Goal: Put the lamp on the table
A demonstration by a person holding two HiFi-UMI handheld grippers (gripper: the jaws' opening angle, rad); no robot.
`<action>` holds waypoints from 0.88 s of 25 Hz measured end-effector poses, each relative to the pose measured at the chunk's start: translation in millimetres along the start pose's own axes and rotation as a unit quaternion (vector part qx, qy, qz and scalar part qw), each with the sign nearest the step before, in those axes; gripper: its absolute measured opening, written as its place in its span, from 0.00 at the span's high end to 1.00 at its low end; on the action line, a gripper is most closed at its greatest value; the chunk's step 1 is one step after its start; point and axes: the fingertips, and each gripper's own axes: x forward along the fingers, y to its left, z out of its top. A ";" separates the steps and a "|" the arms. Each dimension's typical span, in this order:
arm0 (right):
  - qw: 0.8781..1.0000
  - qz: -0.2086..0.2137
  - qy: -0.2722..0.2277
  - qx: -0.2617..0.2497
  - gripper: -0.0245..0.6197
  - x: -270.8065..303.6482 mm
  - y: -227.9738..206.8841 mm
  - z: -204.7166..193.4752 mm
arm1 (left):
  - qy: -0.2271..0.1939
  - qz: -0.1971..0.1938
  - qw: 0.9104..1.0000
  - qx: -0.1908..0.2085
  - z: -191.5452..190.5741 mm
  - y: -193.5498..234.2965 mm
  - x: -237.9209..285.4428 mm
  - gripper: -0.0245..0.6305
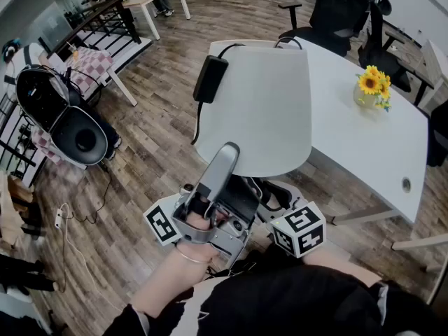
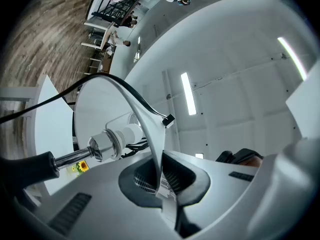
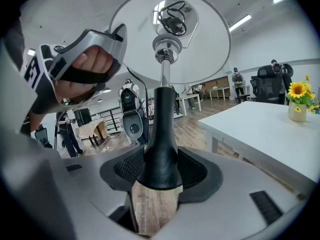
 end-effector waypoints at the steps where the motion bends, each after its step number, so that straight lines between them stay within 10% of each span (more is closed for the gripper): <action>1: 1.000 -0.002 -0.003 0.001 0.62 -1.1 0.3 6.0 | 0.003 0.002 1.000 0.004 -0.1 0.7 0.3 0.95; 22: 1.000 -0.012 -0.022 0.015 0.62 29.7 -31.9 37.3 | 0.013 0.012 1.000 0.012 35.5 25.6 29.6 0.95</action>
